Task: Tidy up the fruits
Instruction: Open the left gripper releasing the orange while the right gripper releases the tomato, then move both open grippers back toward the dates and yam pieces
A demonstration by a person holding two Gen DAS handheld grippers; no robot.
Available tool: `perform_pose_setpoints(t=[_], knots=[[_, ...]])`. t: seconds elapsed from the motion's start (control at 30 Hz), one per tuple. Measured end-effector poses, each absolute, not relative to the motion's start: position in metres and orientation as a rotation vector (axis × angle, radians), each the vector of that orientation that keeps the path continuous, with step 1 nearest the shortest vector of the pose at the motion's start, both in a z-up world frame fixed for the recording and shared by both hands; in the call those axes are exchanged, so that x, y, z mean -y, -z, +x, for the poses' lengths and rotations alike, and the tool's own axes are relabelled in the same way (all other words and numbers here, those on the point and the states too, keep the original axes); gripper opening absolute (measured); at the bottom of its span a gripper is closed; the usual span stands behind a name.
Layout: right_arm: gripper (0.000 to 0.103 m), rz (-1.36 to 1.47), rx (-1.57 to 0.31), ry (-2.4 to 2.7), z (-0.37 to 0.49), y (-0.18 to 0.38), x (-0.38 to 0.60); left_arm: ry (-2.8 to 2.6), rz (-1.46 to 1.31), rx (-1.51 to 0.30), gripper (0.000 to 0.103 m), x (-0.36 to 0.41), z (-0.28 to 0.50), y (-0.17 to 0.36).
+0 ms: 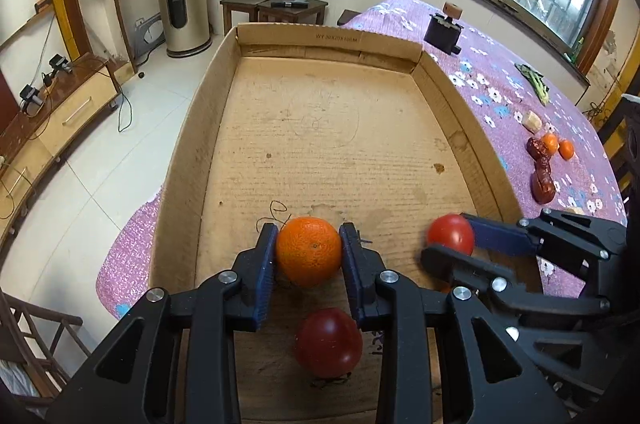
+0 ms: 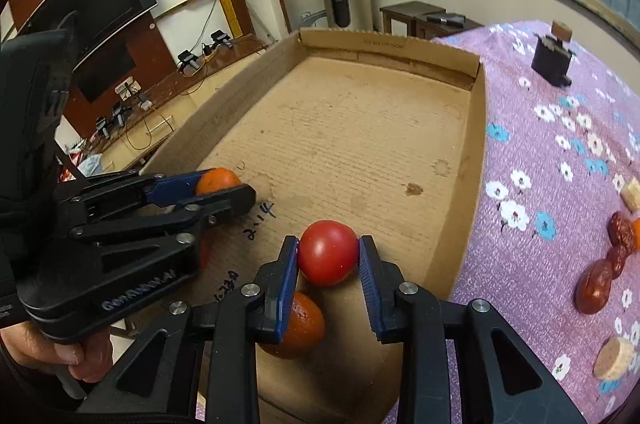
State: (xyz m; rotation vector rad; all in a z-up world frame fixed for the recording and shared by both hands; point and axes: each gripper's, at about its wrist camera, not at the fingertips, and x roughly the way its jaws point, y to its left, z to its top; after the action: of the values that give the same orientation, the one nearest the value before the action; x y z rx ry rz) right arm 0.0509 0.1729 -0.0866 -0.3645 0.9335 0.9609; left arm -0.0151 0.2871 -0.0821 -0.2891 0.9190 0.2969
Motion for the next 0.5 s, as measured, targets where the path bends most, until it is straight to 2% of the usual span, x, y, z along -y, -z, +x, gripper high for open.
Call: perform_pose_setpoints(t=[0.07,0.17,0.2,0.23,0.27,0.5], knots=[[0.032,-0.364,-0.933,-0.965,0.048,0.087,-0.173,-0.314,-0.280,-0.926,0.037,-0.286,-0.015,0.081],[0.036,-0.357,-0.934,-0.963,0.048,0.085,-0.169,-0.327,-0.273,-0.922,0.042,-0.285,-0.018,0.077],[0.037,-0.346,-0.933,-0.968,0.048,0.083,-0.166,-0.336,-0.264,-0.916,0.045,-0.284,-0.020,0.074],[0.041,-0.341,-0.931,-0.969,0.048,0.082,-0.164,-0.346,-0.256,-0.907,0.055,-0.282,-0.022,0.070],[0.045,-0.339,-0.925,-0.966,0.045,0.079,-0.162,-0.350,-0.252,-0.899,0.059,-0.282,-0.024,0.068],[0.045,-0.290,-0.900,-0.960,0.036,0.061,-0.133,-0.348,-0.227,-0.854,0.059,-0.269,-0.032,0.049]])
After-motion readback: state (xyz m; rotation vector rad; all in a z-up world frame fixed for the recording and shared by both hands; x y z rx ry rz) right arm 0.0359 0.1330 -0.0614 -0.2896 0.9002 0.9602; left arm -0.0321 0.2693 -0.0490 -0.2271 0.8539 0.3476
